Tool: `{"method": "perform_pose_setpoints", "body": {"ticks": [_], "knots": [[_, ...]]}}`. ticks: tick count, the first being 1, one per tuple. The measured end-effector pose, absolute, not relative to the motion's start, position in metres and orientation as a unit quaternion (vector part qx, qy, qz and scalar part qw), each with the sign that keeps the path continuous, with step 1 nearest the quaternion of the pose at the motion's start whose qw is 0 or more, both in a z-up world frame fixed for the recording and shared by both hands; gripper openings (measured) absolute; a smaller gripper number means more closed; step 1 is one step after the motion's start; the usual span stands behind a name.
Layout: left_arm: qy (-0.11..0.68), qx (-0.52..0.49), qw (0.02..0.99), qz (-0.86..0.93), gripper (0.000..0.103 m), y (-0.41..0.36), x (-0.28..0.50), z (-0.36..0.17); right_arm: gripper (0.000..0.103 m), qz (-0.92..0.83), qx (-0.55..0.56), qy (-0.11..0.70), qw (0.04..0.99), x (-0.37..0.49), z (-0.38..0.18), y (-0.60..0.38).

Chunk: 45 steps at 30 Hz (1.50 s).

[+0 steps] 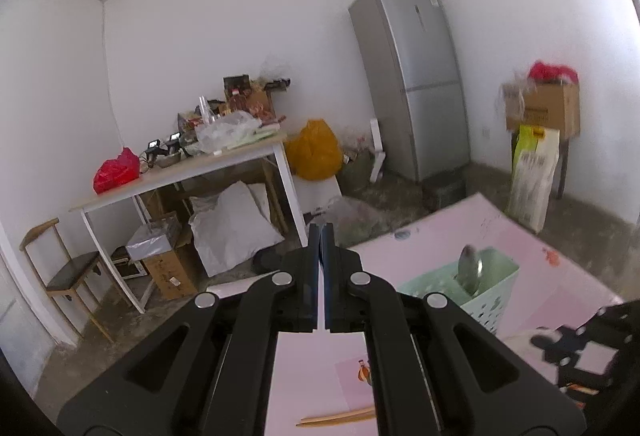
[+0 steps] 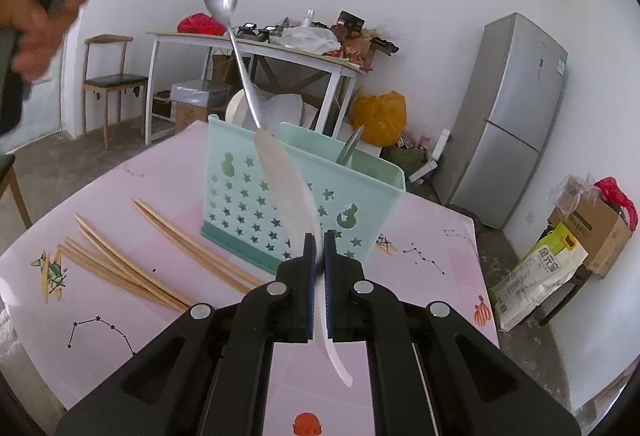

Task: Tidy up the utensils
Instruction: 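Lower the white spatula into the green holder and open the right gripper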

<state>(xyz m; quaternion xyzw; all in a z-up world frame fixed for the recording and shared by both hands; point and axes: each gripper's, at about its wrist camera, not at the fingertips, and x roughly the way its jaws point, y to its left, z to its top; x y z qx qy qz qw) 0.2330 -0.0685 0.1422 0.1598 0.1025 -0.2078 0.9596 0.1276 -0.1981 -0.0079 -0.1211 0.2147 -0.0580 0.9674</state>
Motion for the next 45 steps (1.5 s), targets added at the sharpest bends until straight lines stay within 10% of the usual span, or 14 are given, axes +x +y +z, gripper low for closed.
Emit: {"method": "perform_pose_setpoints", "body": {"ticks": [27, 45], "knots": [[0.222, -0.029, 0.922, -0.315, 0.032, 0.004, 0.225, 0.084, 0.004, -0.009, 0.081, 0.155, 0.985, 0.108, 0.052, -0.28], [0.343, -0.108, 0.9, -0.244, 0.032, 0.082, 0.166, -0.017, 0.004, 0.04, 0.212, 0.072, 0.974, 0.205, 0.087, -0.334]]}}
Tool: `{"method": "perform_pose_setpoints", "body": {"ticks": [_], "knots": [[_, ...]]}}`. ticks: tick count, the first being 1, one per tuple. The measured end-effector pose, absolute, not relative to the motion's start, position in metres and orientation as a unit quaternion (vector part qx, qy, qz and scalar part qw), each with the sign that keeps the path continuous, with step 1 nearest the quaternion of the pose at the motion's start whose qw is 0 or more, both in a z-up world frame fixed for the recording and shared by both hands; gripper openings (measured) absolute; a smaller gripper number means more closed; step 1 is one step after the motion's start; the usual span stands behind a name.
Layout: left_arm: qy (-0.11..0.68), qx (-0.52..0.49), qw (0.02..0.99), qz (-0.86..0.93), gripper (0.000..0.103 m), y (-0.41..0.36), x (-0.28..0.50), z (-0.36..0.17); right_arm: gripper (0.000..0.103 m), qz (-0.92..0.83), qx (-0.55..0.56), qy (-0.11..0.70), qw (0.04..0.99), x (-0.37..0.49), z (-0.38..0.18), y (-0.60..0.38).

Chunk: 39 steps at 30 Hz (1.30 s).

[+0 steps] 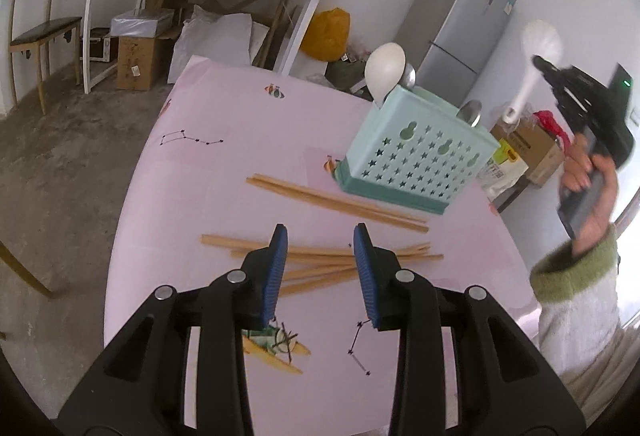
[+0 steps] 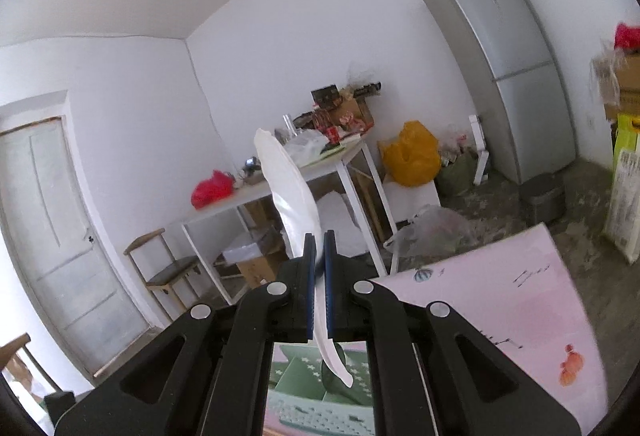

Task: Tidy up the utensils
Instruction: 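Lower the white spatula into the green holder and open the right gripper, then move both grippers toward the loose wooden chopsticks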

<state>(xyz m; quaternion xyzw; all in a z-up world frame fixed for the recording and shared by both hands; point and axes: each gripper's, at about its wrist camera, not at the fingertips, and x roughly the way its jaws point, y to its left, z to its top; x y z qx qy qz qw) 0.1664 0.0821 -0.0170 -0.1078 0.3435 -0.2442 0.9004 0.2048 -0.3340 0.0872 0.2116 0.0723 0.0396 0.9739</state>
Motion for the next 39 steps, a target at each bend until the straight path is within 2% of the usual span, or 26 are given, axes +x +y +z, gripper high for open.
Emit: {"method": "perform_pose_setpoints", "body": {"ticks": [7, 13, 15, 16, 17, 26, 34, 39], "knots": [[0.339, -0.103, 0.903, -0.245, 0.032, 0.079, 0.18, -0.015, 0.004, 0.029, 0.236, 0.112, 0.965, 0.242, 0.032, -0.337], [0.342, -0.103, 0.902, -0.24, 0.032, 0.083, 0.183, -0.018, 0.007, 0.026, 0.223, 0.151, 0.963, 0.228, -0.001, -0.33], [0.343, -0.105, 0.902, -0.239, 0.032, 0.084, 0.184, -0.018, 0.022, 0.025, 0.219, 0.156, 0.963, 0.218, -0.002, -0.331], [0.343, -0.107, 0.902, -0.238, 0.032, 0.085, 0.184, -0.019, 0.039, 0.022, 0.217, 0.154, 0.964, 0.213, -0.001, -0.332], [0.343, -0.107, 0.903, -0.238, 0.032, 0.086, 0.185, -0.018, 0.049, 0.014, 0.215, 0.147, 0.965, 0.205, 0.001, -0.333], [0.329, -0.086, 0.913, -0.224, 0.032, 0.087, 0.195, -0.009, 0.053, -0.007, 0.217, 0.137, 0.966, 0.144, 0.009, -0.331], [0.356, 0.001, 0.913, -0.201, 0.029, 0.055, 0.266, 0.001, 0.053, 0.071, 0.189, 0.265, 0.943, 0.142, -0.03, -0.262], [0.382, 0.076, 0.89, -0.238, 0.017, 0.015, 0.315, -0.009, 0.053, 0.118, 0.159, 0.327, 0.924, 0.145, -0.056, -0.216]]}}
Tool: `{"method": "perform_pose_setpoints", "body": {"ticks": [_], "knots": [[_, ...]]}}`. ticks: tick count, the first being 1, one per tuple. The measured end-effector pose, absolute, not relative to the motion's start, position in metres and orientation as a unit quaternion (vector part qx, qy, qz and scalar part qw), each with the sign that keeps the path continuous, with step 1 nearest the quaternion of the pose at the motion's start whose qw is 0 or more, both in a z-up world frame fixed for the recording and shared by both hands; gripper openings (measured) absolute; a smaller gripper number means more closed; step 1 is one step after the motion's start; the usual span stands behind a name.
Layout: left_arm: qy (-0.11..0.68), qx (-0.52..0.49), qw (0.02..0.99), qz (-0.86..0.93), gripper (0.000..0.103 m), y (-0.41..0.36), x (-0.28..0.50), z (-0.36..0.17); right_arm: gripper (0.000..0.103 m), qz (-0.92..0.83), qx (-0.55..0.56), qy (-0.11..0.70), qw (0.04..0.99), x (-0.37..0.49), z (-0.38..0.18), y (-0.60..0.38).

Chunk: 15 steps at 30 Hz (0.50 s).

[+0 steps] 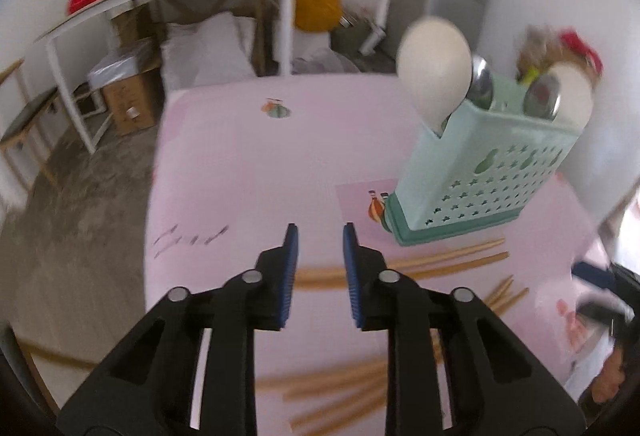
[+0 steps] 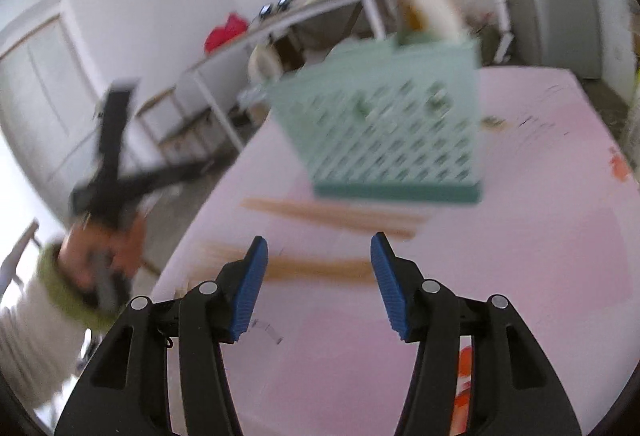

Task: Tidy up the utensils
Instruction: 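Move both grippers toward the loose wooden chopsticks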

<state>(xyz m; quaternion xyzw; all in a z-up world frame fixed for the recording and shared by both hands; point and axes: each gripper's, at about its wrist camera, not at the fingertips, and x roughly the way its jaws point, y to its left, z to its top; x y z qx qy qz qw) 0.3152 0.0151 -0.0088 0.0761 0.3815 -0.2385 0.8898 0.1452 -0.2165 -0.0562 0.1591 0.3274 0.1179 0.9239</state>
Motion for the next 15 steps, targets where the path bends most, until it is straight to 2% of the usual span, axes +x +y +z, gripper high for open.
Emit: {"method": "perform_pose_setpoints", "body": {"ticks": [6, 15], "knots": [[0.427, 0.146, 0.854, -0.26, 0.004, -0.02, 0.349, -0.045, 0.053, 0.165, 0.164, 0.381, 0.895, 0.148, -0.079, -0.185], [0.45, 0.154, 0.838, -0.268, 0.0, -0.013, 0.341, -0.065, 0.053, 0.193, 0.189, 0.401, 0.875, 0.15, -0.089, -0.163]]}}
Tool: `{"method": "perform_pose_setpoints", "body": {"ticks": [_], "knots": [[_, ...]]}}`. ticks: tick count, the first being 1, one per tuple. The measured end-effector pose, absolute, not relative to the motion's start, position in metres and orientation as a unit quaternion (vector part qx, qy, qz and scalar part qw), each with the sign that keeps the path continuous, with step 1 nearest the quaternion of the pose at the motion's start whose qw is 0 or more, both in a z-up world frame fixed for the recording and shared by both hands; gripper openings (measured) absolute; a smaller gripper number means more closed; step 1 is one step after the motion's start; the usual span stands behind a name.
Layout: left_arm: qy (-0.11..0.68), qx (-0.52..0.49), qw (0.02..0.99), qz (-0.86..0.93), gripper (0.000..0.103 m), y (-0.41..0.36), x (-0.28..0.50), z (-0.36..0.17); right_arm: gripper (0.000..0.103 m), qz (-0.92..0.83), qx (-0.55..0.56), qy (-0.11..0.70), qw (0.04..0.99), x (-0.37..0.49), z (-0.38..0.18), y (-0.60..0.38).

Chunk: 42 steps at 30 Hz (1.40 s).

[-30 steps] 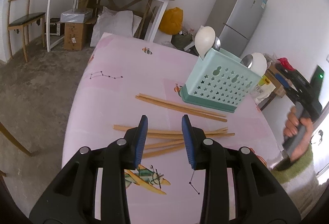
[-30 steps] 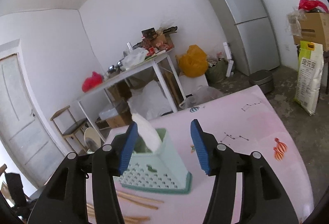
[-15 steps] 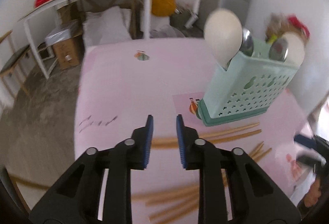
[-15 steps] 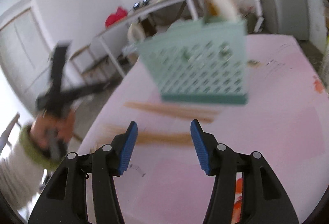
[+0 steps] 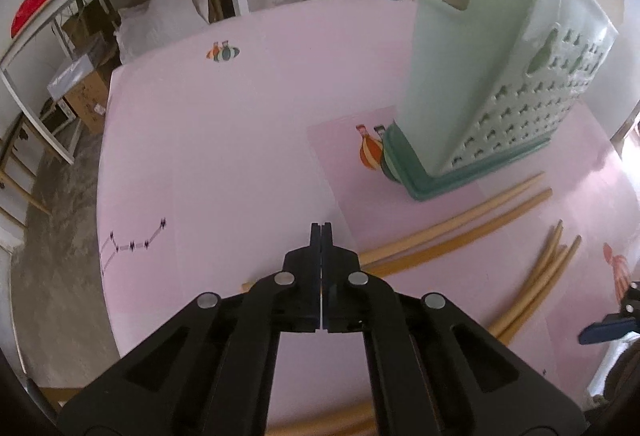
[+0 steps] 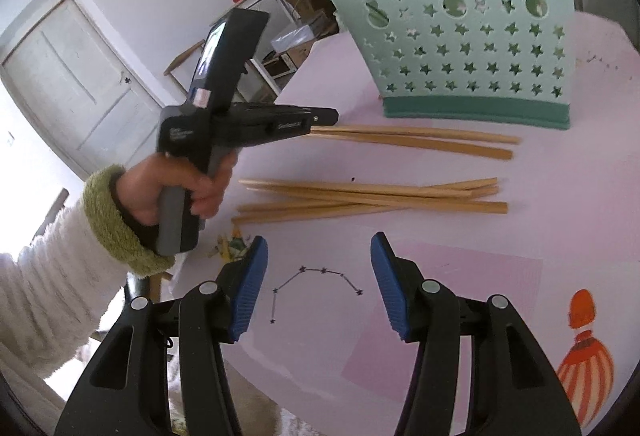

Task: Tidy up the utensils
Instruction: 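Move both grippers toward the loose wooden chopsticks, then close the left gripper on one wooden chopstick while the right gripper closes on another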

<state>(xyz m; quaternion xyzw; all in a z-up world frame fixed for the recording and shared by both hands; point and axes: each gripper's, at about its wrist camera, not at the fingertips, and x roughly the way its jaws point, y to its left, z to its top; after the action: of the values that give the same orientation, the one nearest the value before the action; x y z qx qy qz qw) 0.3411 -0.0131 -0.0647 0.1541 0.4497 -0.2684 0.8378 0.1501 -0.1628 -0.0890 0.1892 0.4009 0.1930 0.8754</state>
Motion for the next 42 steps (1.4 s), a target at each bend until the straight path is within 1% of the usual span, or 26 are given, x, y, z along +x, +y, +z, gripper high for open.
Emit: {"method": "perform_pose_setpoints", "body": {"ticks": [9, 12, 18, 20, 24, 27, 29, 32, 38, 42], "knots": [[0.478, 0.155, 0.821, -0.271, 0.0, 0.009, 0.307, -0.063, 0.053, 0.199, 0.233, 0.417, 0.856, 0.15, -0.095, -0.154], [0.489, 0.134, 0.817, -0.274, 0.0, 0.02, 0.287, -0.064, 0.052, 0.193, 0.238, 0.43, 0.849, 0.153, -0.101, -0.148], [0.509, 0.074, 0.811, -0.279, 0.0, 0.048, 0.263, -0.066, 0.048, 0.165, 0.257, 0.458, 0.835, 0.165, -0.112, -0.144], [0.516, 0.043, 0.808, -0.282, 0.0, 0.057, 0.254, -0.068, 0.044, 0.154, 0.27, 0.46, 0.832, 0.169, -0.116, -0.144], [0.528, -0.019, 0.798, -0.29, 0.0, 0.071, 0.233, -0.073, 0.041, 0.135, 0.283, 0.462, 0.83, 0.177, -0.116, -0.144], [0.535, -0.061, 0.789, -0.296, 0.0, 0.075, 0.22, -0.077, 0.034, 0.121, 0.282, 0.464, 0.831, 0.179, -0.116, -0.142], [0.538, -0.079, 0.784, -0.3, 0.0, 0.075, 0.21, -0.079, 0.027, 0.115, 0.28, 0.466, 0.831, 0.179, -0.117, -0.142], [0.542, -0.101, 0.776, -0.308, 0.0, 0.072, 0.199, -0.082, 0.02, 0.107, 0.278, 0.469, 0.831, 0.176, -0.116, -0.151], [0.549, -0.126, 0.75, -0.348, 0.0, 0.05, 0.177, -0.089, 0.014, 0.081, 0.261, 0.47, 0.839, 0.169, -0.115, -0.168], [0.543, -0.122, 0.744, -0.37, 0.0, 0.032, 0.167, -0.091, 0.014, 0.057, 0.246, 0.469, 0.846, 0.166, -0.113, -0.181]]}}
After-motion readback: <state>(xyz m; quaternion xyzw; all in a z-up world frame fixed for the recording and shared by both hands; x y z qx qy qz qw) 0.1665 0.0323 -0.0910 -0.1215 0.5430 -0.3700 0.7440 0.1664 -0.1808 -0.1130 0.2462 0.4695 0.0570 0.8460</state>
